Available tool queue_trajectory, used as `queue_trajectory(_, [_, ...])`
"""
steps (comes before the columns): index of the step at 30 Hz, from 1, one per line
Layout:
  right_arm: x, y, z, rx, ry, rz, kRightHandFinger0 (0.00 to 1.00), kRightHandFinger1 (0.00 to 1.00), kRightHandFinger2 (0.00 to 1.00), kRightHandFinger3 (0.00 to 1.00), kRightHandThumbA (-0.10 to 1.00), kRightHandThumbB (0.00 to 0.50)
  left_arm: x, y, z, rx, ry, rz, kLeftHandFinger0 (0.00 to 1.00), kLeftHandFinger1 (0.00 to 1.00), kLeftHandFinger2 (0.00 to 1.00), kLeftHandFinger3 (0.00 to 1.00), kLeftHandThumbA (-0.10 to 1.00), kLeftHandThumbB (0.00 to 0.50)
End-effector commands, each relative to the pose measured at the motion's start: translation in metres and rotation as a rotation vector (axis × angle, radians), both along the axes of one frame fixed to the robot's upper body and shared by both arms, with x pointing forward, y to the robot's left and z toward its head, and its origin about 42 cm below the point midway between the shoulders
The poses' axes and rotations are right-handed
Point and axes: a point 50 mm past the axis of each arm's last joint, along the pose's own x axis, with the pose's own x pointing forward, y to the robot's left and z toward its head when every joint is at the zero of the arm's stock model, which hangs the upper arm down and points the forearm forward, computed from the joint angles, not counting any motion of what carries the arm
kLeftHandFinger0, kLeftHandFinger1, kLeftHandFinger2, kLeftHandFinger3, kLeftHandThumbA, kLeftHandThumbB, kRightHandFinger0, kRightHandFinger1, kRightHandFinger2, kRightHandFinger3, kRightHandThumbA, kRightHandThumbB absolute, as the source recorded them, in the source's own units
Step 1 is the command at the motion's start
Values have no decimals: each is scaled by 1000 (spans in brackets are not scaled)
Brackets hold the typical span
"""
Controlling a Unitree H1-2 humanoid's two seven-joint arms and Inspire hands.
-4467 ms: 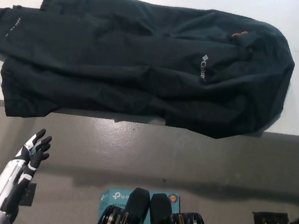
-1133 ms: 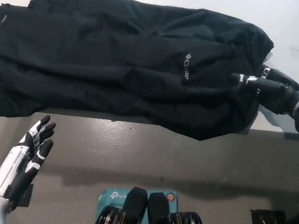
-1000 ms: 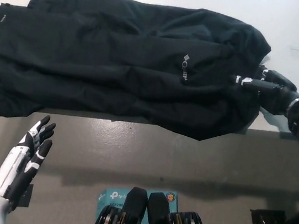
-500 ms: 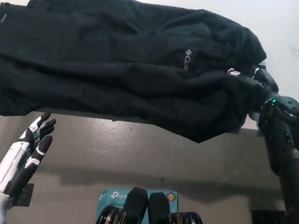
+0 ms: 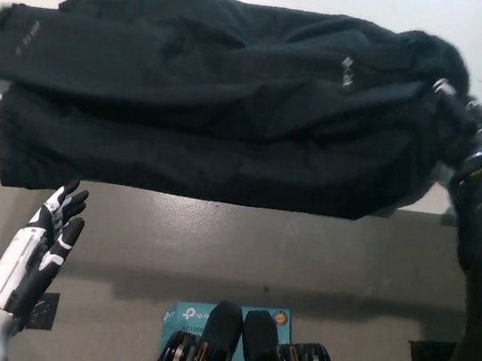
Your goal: The robot grabs the right edges of the black jacket on the table, and folds it in half
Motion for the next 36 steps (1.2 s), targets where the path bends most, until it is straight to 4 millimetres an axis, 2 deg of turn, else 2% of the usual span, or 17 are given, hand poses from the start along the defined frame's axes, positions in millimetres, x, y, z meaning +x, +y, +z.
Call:
queue_trajectory(1, [14, -28, 79, 52, -160, -83, 0, 130, 734, 1000, -100, 67, 2, 1, 16, 20, -52, -21, 1000, 1000, 1000, 1000, 882, 28])
queue_trajectory(9, [16, -57, 112, 106, -226, -144, 0, 44, 642, 937, -100, 67, 3, 3, 17, 19, -57, -19, 1000, 1000, 1000, 1000, 886, 38])
queue_trajectory(12, [18, -60, 127, 71, -235, -156, 0, 48, 637, 1000, -100, 106, 4, 3, 17, 24, -66, -17, 1000, 1000, 1000, 1000, 884, 32])
queue_trajectory(13, [19, -59, 133, 41, -239, -156, 0, 61, 651, 795, -100, 95, 4, 3, 17, 25, -68, -17, 1000, 1000, 1000, 1000, 888, 39])
queue_trajectory(14, [19, -57, 140, 2, -244, -155, 0, 65, 667, 717, -100, 93, 4, 3, 17, 26, -67, -17, 1000, 1000, 1000, 1000, 890, 40])
queue_trajectory(15, [21, -53, 147, -54, -263, -149, 0, 73, 685, 473, -100, 90, 4, 3, 17, 22, -65, -18, 1000, 1000, 1000, 1000, 893, 39])
queue_trajectory(16, [23, -46, 159, -116, -289, -135, 0, 113, 724, 339, -100, 92, 4, 2, 17, 28, -67, -13, 1000, 1000, 1000, 1000, 896, 39])
queue_trajectory(19, [25, -32, 180, -229, -339, -100, 0, 263, 772, 525, -100, 144, 4, 1, 18, 27, -65, -16, 1000, 1000, 1000, 1000, 904, 48])
queue_trajectory(20, [25, -20, 196, -327, -376, -76, 0, 301, 762, 643, -100, 175, 5, 0, 18, 31, -66, -17, 1000, 1000, 1000, 1000, 908, 46])
queue_trajectory(21, [25, -17, 201, -340, -386, -69, 0, 301, 762, 646, -100, 177, 5, 0, 18, 32, -69, -16, 1000, 1000, 1000, 1000, 910, 45])
queue_trajectory(23, [25, 9, 230, -427, -432, -20, 0, 280, 707, 512, -100, 189, 5, 1, 19, 30, -73, -16, 1000, 1000, 1000, 1000, 913, 40])
queue_trajectory(24, [25, 15, 236, -456, -435, -16, 0, 285, 710, 515, -100, 191, 5, 1, 19, 30, -74, -16, 1000, 1000, 1000, 1000, 913, 41])
queue_trajectory(25, [25, 26, 249, -517, -487, 37, 0, 347, 785, 546, -100, 145, 5, 0, 21, 30, -73, -15, 1000, 1000, 1000, 1000, 911, 35])
queue_trajectory(30, [20, 83, 285, -665, -616, 138, 0, 305, 759, 648, -100, 188, 6, 1, 23, 42, -78, -13, 1000, 1000, 1000, 1000, 916, 44])
queue_trajectory(31, [17, 98, 293, -672, -608, 148, 0, 271, 708, 642, -100, 212, 6, 2, 23, 38, -79, -15, 1000, 1000, 1000, 1000, 920, 46])
queue_trajectory(35, [0, 168, 317, -849, -707, 245, 0, 277, 643, 666, -100, 167, 6, 1, 24, 35, -79, -17, 1000, 1000, 1000, 1000, 929, 56])
queue_trajectory(36, [-5, 186, 319, -851, -727, 276, 0, 277, 640, 598, -100, 176, 6, 1, 25, 36, -80, -18, 1000, 1000, 1000, 1000, 930, 57])
